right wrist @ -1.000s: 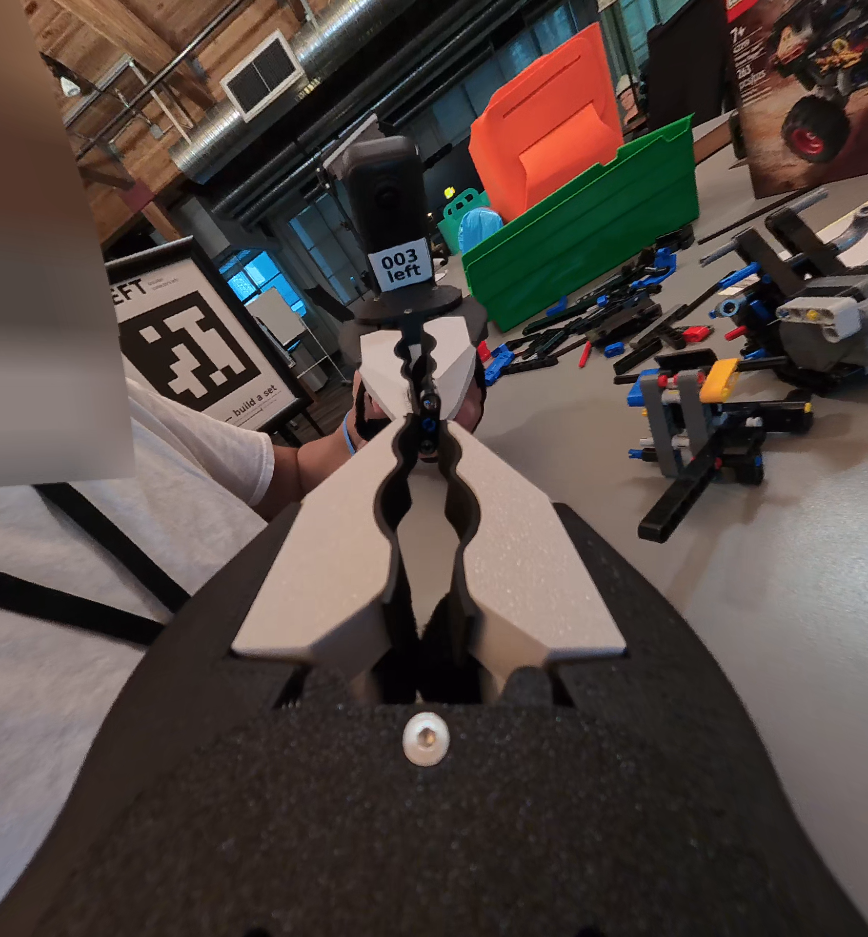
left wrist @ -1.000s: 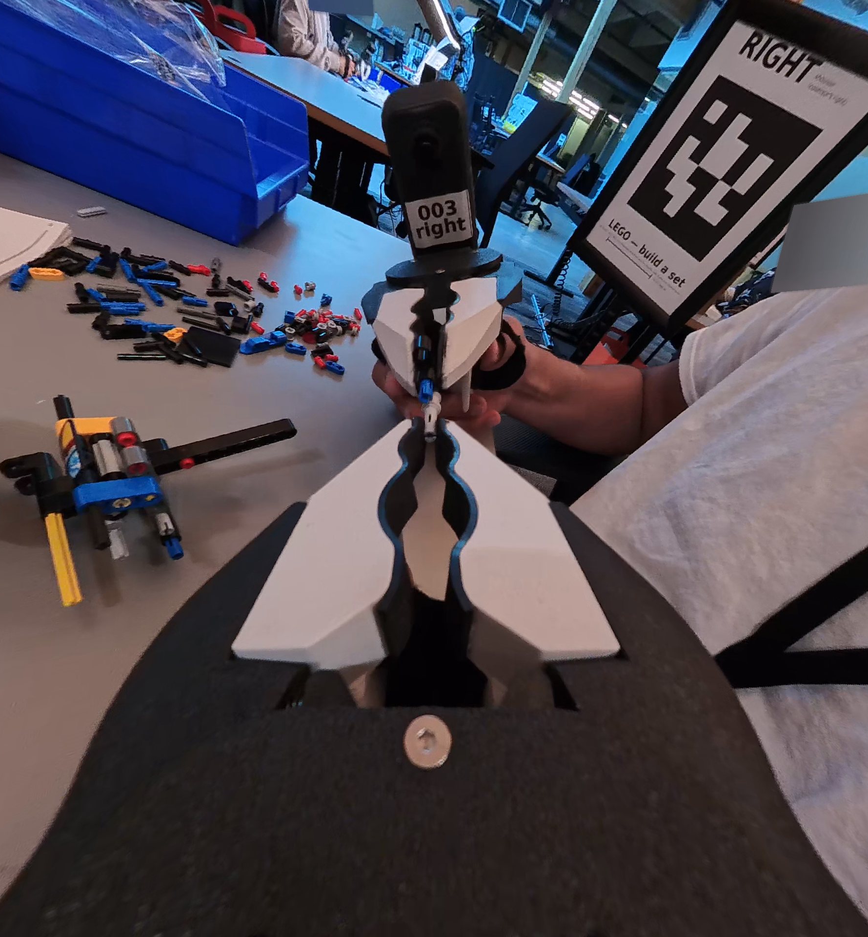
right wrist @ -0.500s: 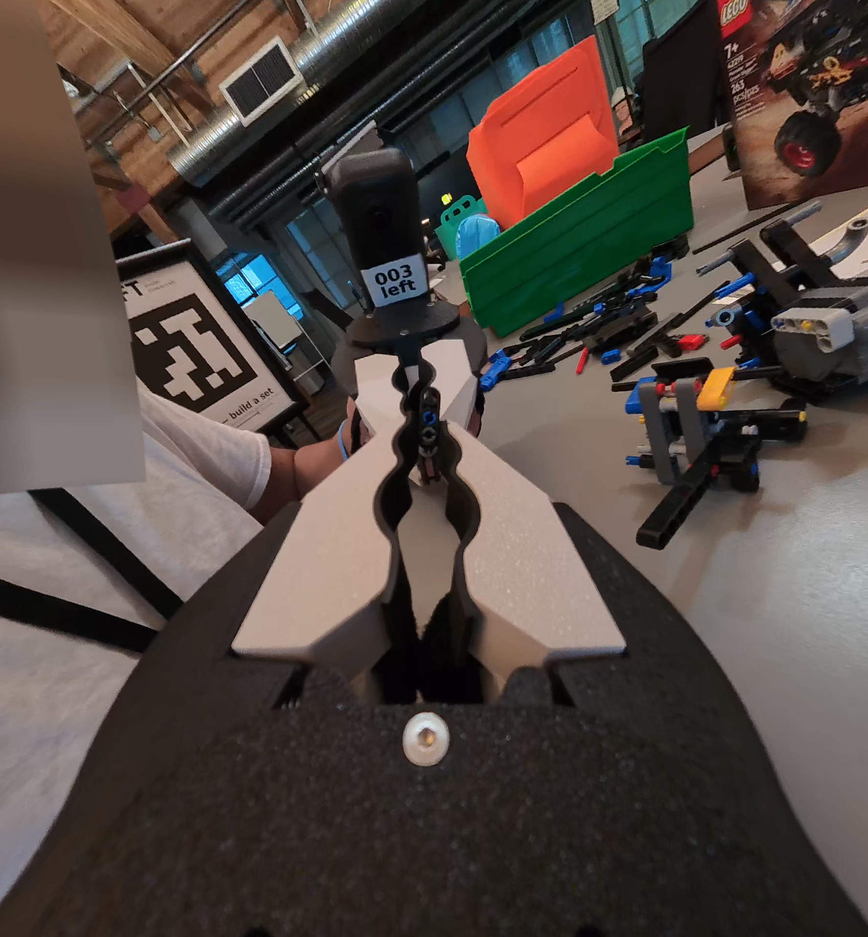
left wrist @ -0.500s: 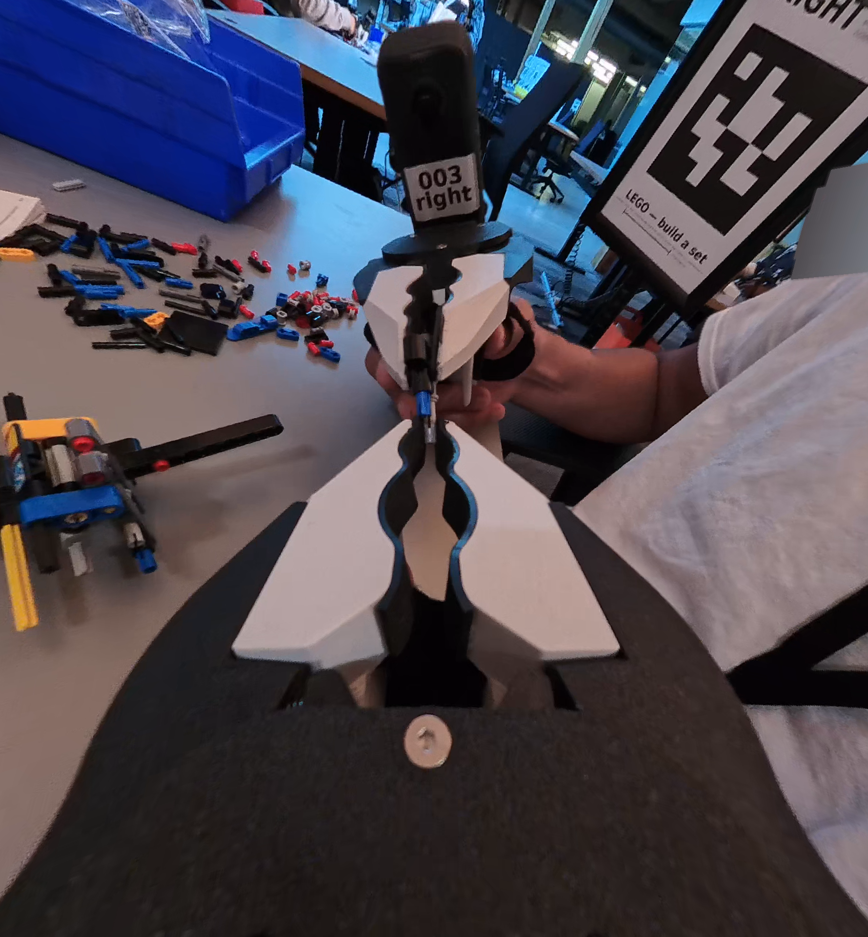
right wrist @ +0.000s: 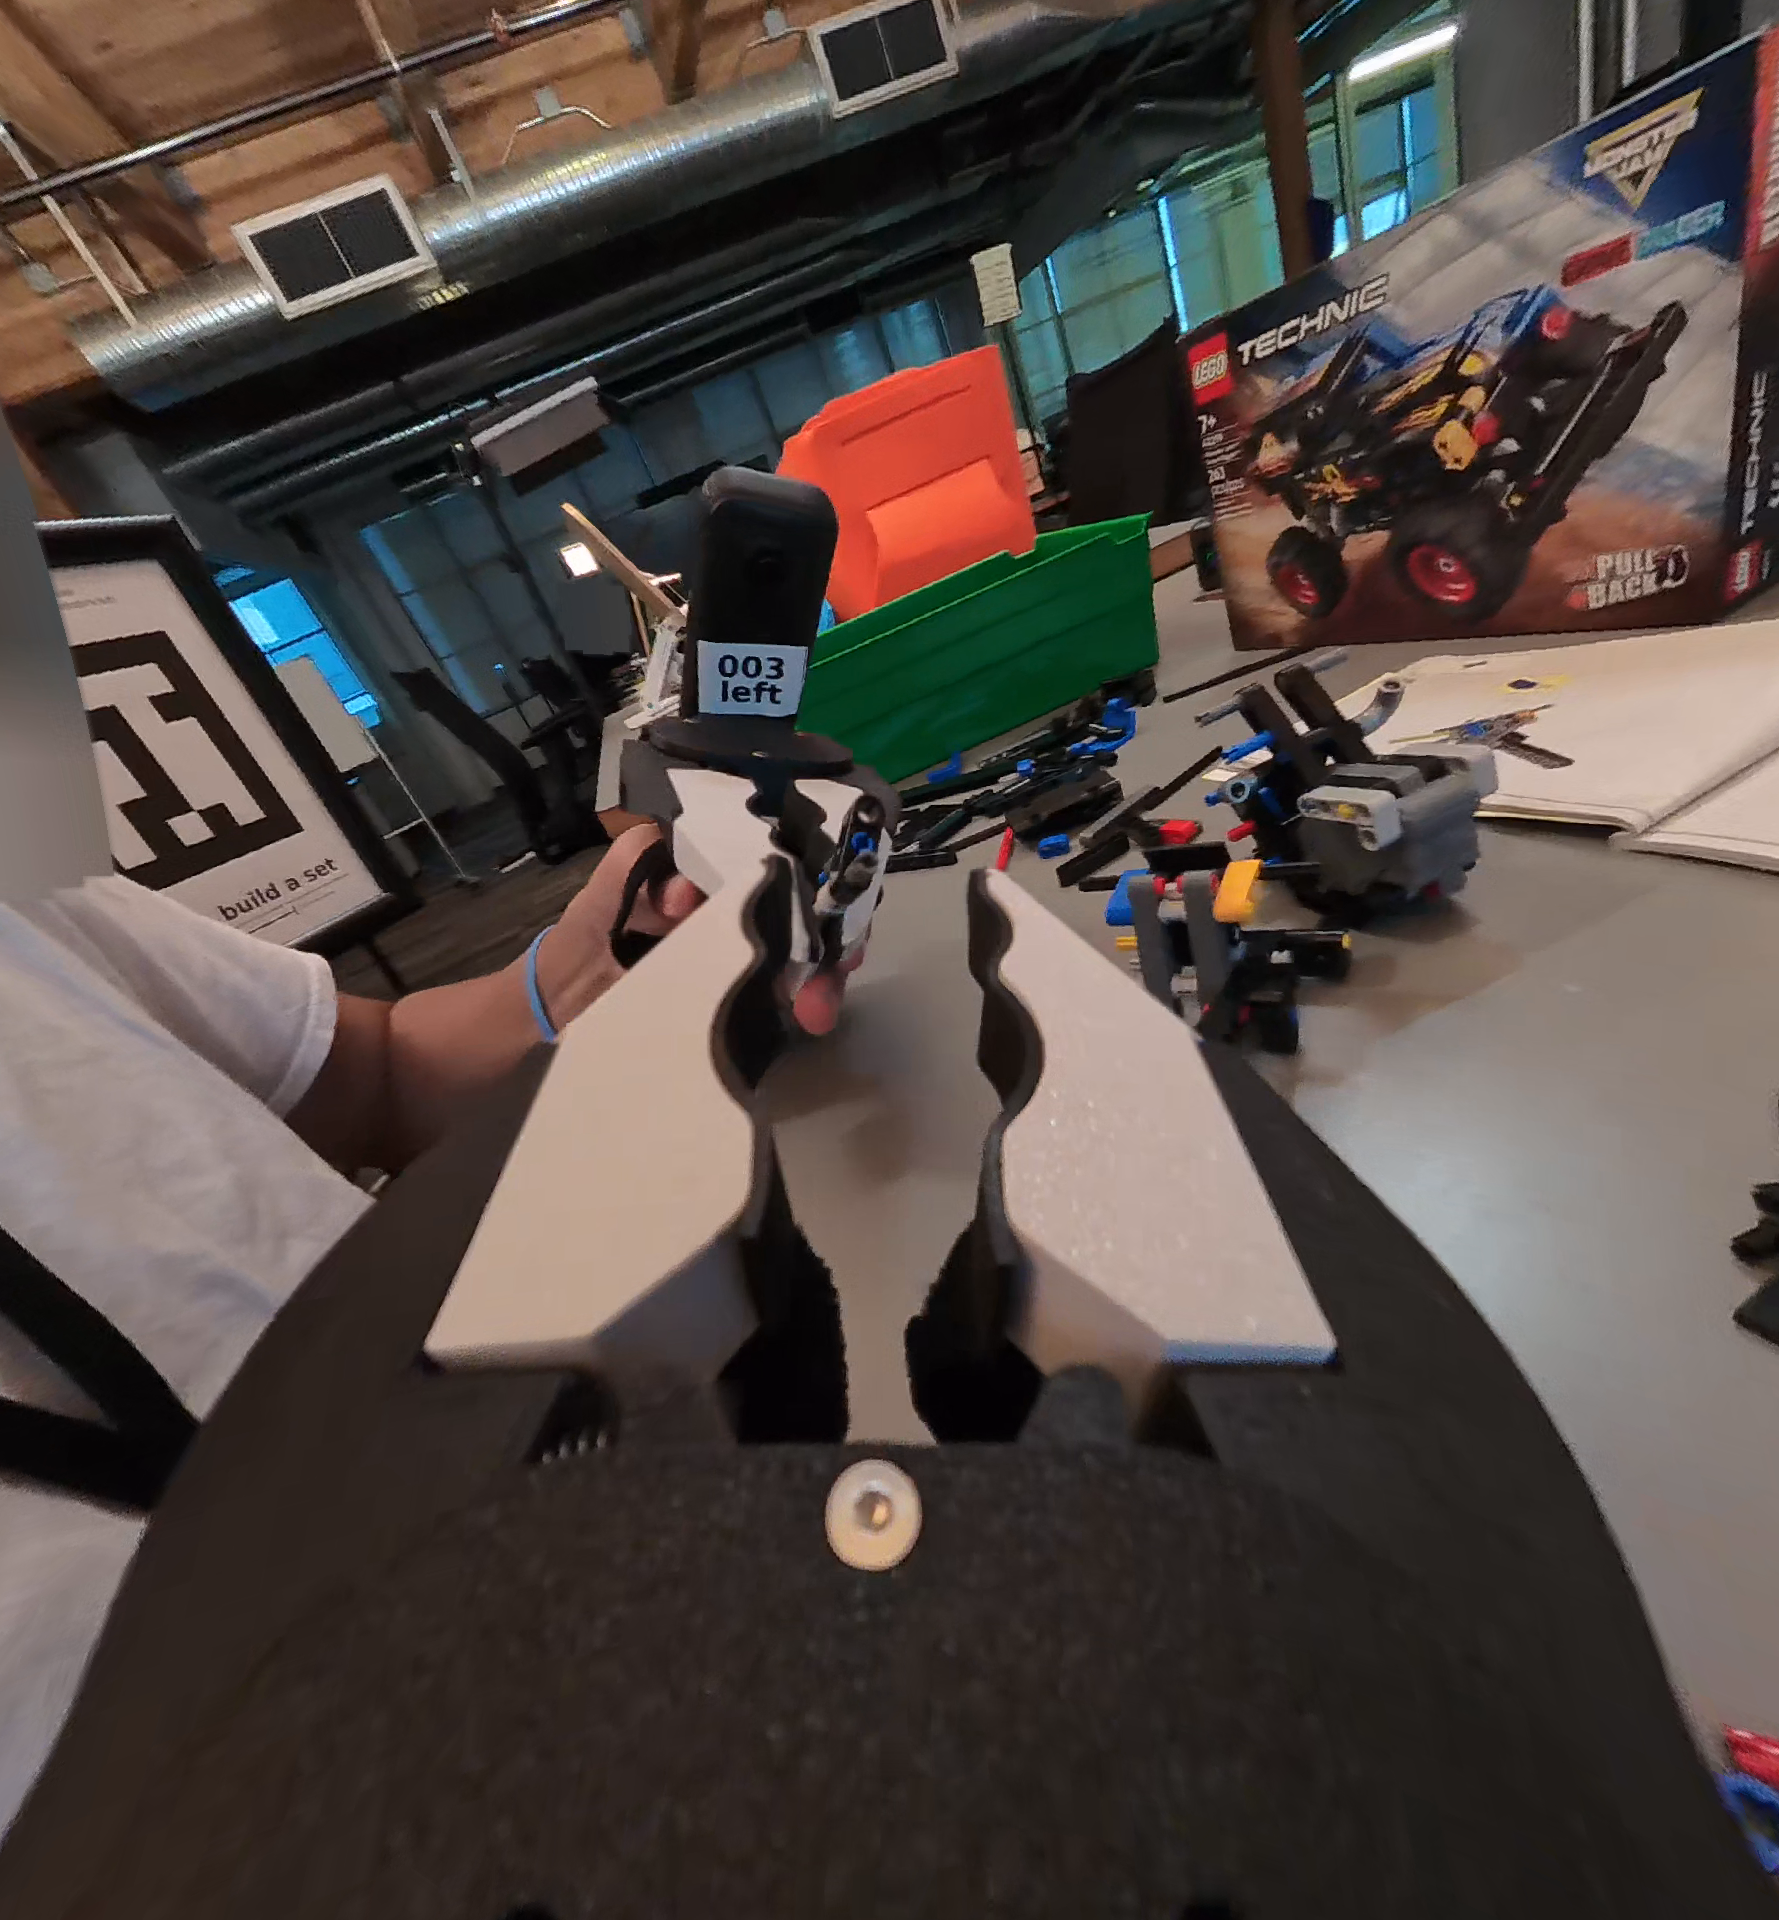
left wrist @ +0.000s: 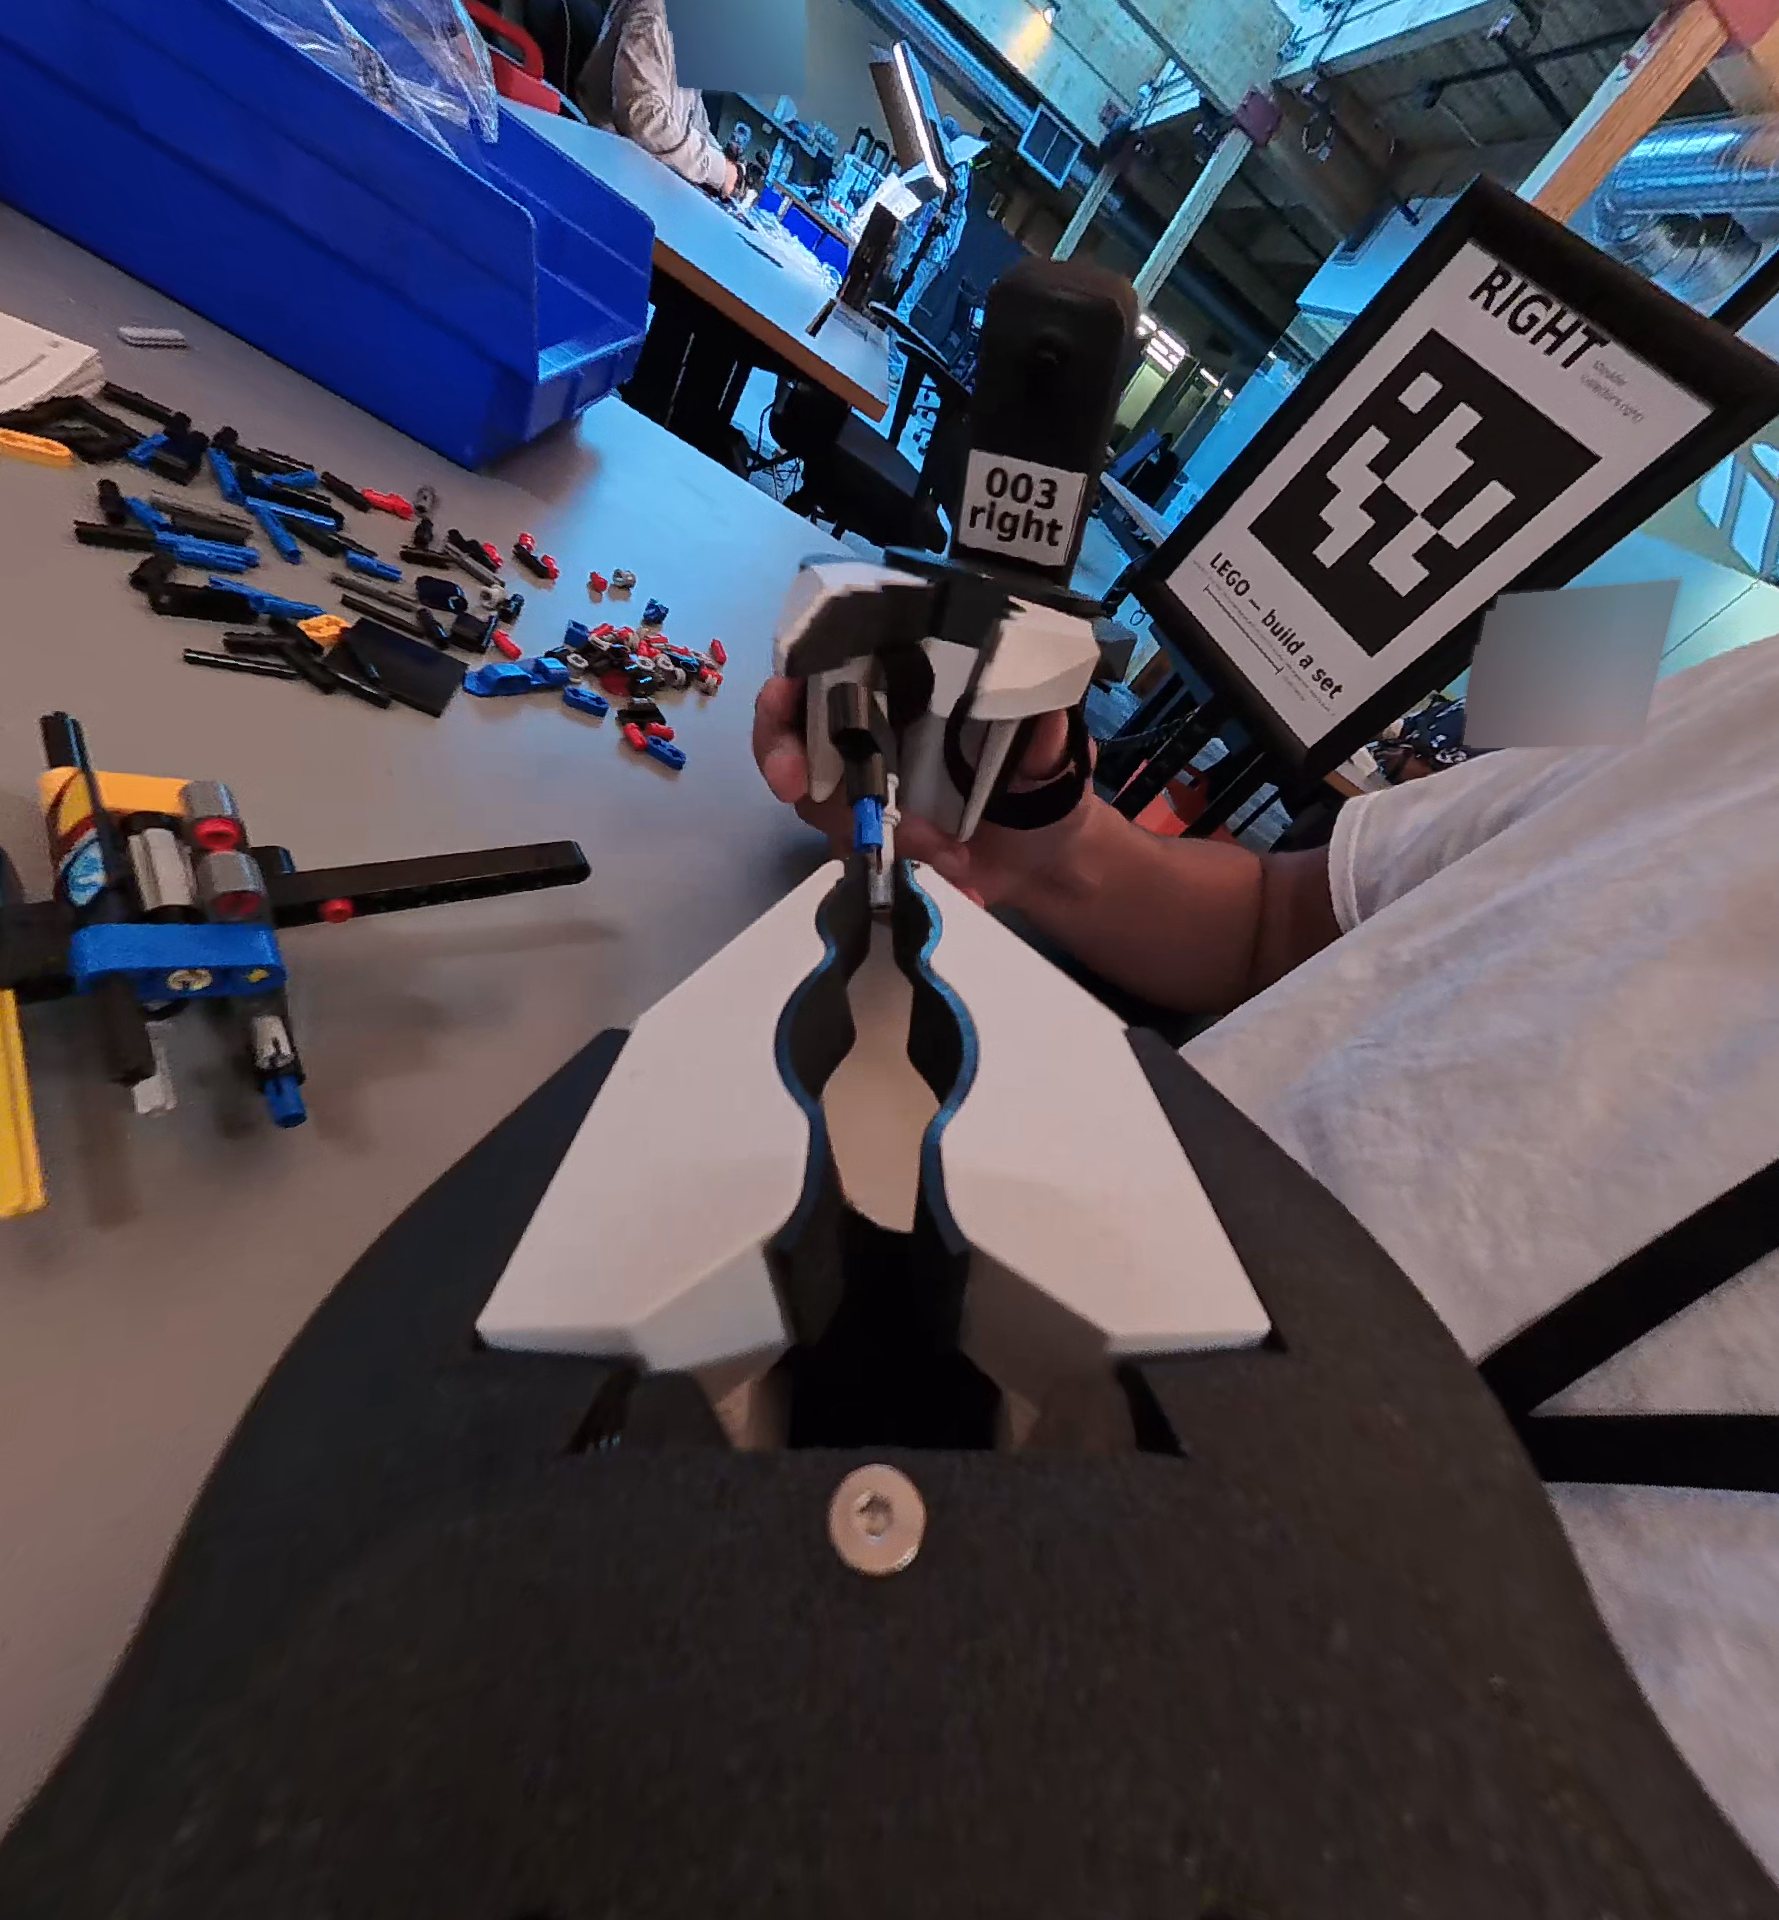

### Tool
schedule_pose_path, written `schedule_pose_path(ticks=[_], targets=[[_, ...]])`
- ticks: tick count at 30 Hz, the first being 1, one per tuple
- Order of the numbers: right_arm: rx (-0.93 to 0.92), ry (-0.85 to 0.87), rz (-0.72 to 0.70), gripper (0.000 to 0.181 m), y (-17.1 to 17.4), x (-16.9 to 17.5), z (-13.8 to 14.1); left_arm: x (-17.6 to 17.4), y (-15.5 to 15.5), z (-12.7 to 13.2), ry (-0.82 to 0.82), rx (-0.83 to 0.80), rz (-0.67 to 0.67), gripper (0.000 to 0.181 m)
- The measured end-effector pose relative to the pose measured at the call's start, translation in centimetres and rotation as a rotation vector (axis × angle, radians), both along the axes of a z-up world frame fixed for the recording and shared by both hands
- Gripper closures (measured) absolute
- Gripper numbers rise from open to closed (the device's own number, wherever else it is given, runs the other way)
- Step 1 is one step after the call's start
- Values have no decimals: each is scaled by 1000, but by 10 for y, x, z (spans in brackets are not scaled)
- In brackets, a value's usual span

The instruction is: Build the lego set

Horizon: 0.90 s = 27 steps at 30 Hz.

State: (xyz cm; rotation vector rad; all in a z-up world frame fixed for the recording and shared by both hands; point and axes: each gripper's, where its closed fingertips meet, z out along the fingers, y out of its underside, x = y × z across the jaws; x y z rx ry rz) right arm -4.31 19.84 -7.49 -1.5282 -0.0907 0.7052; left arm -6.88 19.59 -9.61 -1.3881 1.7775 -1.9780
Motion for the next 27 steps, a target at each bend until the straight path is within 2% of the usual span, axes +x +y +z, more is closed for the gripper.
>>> schedule_pose_path(ticks=[3,7,13,17,20,24,27], targets=[[-18,12,27,150,1,-4,-2,0,0,2,1,-19,-5,180],[8,-46,26,161,0,-11,0,-1,-5,2,4,-20,-27,179],[25,-34,51,177,-3,-14,2,-2,-14,-1,-22,58,-43,179],[9,-19,68,178,-4,-13,1,-1,-14,-2,-36,99,-22,179],[-18,27,67,178,-1,-8,-1,5,-9,-3,-86,224,62,179],[-103,105,49,179,6,2,-10,14,7,-4,-188,491,225,178],[-164,152,36,179,10,8,-16,16,12,-9,-235,675,286,178]])
